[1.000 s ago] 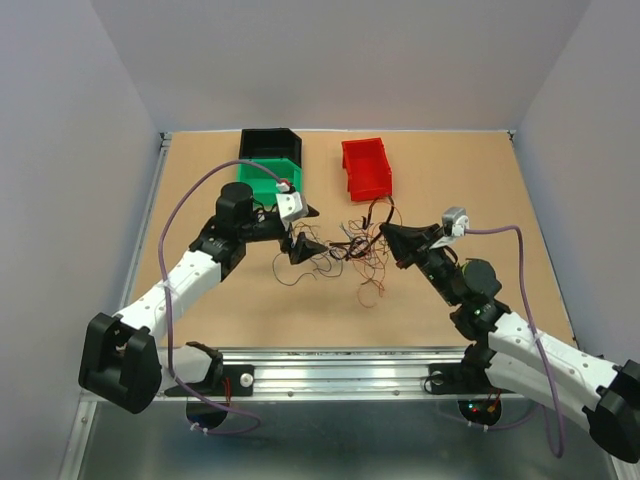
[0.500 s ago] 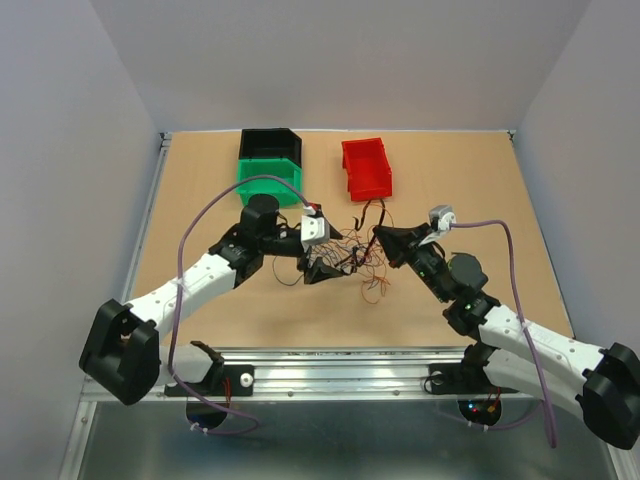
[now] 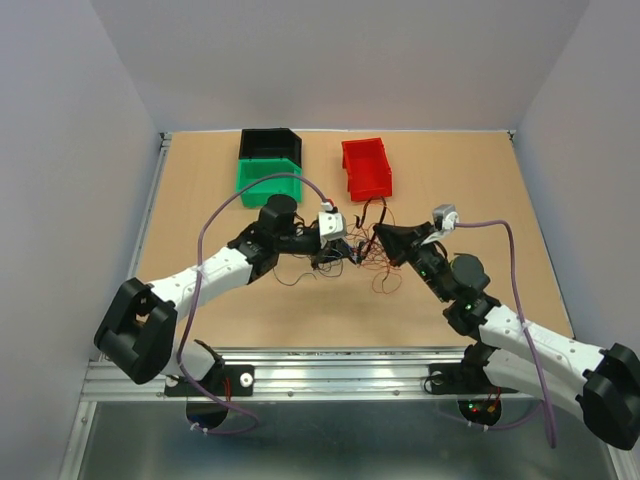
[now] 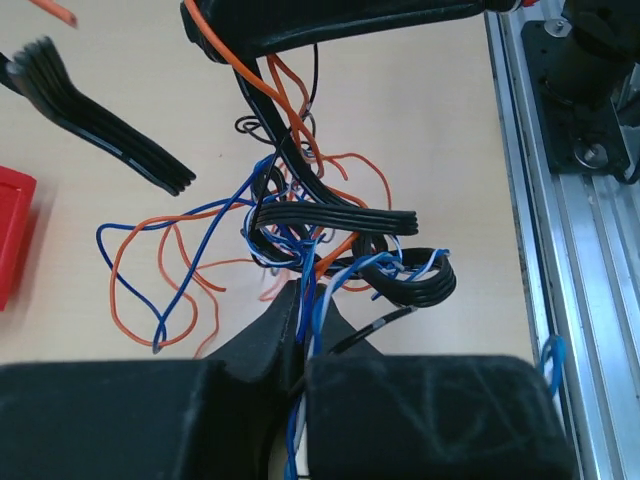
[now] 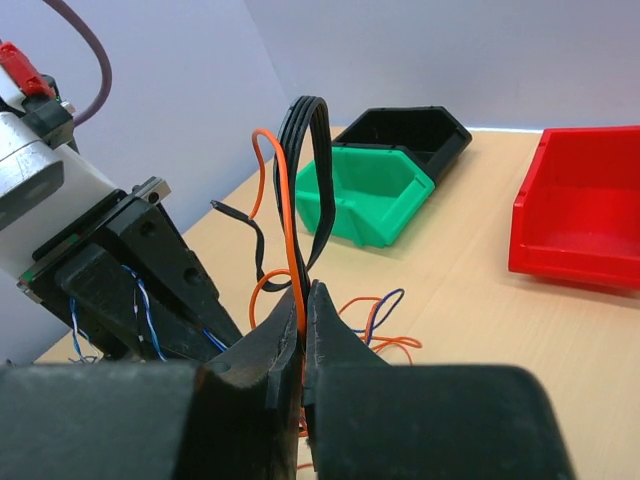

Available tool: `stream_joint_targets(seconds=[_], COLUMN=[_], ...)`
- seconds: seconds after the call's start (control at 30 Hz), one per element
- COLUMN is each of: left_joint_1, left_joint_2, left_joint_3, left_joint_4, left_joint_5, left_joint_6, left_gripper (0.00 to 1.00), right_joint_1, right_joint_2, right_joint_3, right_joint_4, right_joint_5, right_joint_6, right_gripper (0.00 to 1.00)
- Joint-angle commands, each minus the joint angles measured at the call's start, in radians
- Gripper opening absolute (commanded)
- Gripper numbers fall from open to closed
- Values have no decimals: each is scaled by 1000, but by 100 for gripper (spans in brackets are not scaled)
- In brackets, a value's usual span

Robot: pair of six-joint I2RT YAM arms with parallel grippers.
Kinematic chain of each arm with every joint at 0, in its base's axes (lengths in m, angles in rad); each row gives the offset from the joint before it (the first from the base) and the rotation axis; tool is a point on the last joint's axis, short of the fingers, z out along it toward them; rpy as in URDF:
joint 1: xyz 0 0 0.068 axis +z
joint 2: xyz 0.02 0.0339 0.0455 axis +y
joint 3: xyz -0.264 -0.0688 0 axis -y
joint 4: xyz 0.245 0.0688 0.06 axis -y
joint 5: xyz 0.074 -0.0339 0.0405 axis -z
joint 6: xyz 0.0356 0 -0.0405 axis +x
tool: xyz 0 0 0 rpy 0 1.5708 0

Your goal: Untangle the cables

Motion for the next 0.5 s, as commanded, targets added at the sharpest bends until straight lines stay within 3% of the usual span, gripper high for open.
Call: stream_joint_targets(seconds=[0.0, 0.1, 0.2, 0.23, 0.37, 0.47], left_joint_1=[2, 39, 180, 299, 539, 620], left_joint_2=[-61, -100, -132, -141, -135, -121], left_joint_3=[29, 16, -7, -13, -7, 12], left_joint_4=[69, 82, 134, 150, 230, 236], left_joint_5=[-22, -111, -203, -194, -105, -117], left_joint_6=[-26, -75, -173, -202, -365, -472], left_gripper=[0, 0, 0, 0, 0, 0], right_joint_1=[7, 7, 7, 7, 8, 7], right_joint_2=[-25, -71, -149, -182, -410, -540], right_joint_3=[40, 34, 41, 37, 17, 8], right_joint_4=[75, 9, -193, -230, -410, -548], right_joint_5=[57, 189, 386, 440, 725, 829], right_joint_6=[9, 11, 21, 29, 38, 26], right_gripper=[1, 0, 0, 1, 0, 1])
